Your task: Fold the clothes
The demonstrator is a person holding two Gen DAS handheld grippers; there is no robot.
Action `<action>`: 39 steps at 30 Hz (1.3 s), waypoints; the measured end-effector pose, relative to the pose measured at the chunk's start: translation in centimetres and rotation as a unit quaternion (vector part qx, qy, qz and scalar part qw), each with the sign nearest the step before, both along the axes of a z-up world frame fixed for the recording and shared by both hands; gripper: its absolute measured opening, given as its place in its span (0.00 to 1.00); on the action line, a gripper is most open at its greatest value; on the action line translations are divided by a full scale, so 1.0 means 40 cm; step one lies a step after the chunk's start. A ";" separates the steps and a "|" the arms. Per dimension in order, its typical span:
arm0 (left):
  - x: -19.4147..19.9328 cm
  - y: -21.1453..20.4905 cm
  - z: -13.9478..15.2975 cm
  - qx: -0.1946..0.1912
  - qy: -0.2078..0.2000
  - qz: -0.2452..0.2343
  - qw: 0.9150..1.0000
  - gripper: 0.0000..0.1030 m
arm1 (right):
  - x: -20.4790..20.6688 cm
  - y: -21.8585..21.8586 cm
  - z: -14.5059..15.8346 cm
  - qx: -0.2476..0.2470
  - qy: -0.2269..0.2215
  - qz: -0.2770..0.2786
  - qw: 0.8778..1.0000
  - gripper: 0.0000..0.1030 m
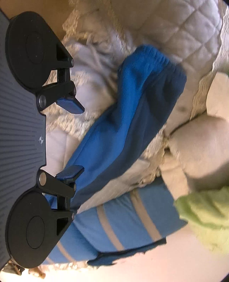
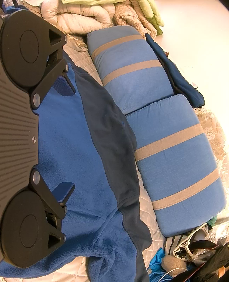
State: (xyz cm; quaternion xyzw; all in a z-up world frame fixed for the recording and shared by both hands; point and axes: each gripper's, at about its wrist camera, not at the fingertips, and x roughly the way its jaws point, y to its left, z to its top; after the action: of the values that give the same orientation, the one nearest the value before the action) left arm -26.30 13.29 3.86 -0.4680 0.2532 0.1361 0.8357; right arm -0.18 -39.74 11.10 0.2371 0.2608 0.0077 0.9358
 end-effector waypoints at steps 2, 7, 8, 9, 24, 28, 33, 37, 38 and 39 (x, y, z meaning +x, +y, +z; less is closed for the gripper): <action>-0.006 0.002 -0.003 -0.006 -0.027 0.011 1.000 0.62 | 0.000 0.001 0.000 -0.001 0.000 0.000 1.000 1.00; -0.030 0.047 -0.029 -0.014 -0.067 0.075 0.995 0.62 | 0.000 -0.001 -0.001 0.001 0.000 0.000 1.000 1.00; -0.032 0.063 -0.040 -0.023 -0.069 0.090 0.993 0.62 | 0.000 -0.002 -0.001 0.002 0.000 0.000 1.000 1.00; -0.039 0.074 -0.051 -0.033 -0.071 0.107 0.991 0.61 | 0.000 -0.003 -0.001 0.002 0.000 -0.001 1.000 1.00; -0.124 0.179 -0.171 -0.143 -0.098 0.254 0.951 0.47 | -0.009 0.088 0.023 -0.086 -0.028 0.063 0.994 1.00; -0.108 0.211 -0.152 -0.136 -0.068 0.258 0.954 0.27 | -0.008 0.128 0.030 -0.126 -0.033 0.092 0.987 1.00; -0.078 0.237 -0.060 -0.079 -0.041 0.229 0.969 0.17 | -0.002 0.186 0.033 -0.181 -0.027 0.130 0.975 1.00; -0.051 0.243 0.052 -0.019 -0.045 0.203 0.978 0.14 | -0.004 0.195 0.032 -0.188 -0.024 0.140 0.972 1.00; -0.041 0.238 0.087 0.005 -0.045 0.195 0.980 0.13 | -0.004 0.195 0.032 -0.187 -0.024 0.143 0.972 1.00; -0.029 0.232 0.123 0.031 -0.043 0.186 0.981 0.13 | -0.004 0.195 0.032 -0.186 -0.025 0.146 0.971 1.00</action>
State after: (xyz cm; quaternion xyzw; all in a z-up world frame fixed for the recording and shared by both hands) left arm -27.45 22.56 8.79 -0.4866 0.1207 0.2765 0.8199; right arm -0.32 -31.95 12.39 0.0182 0.2659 0.1014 0.9585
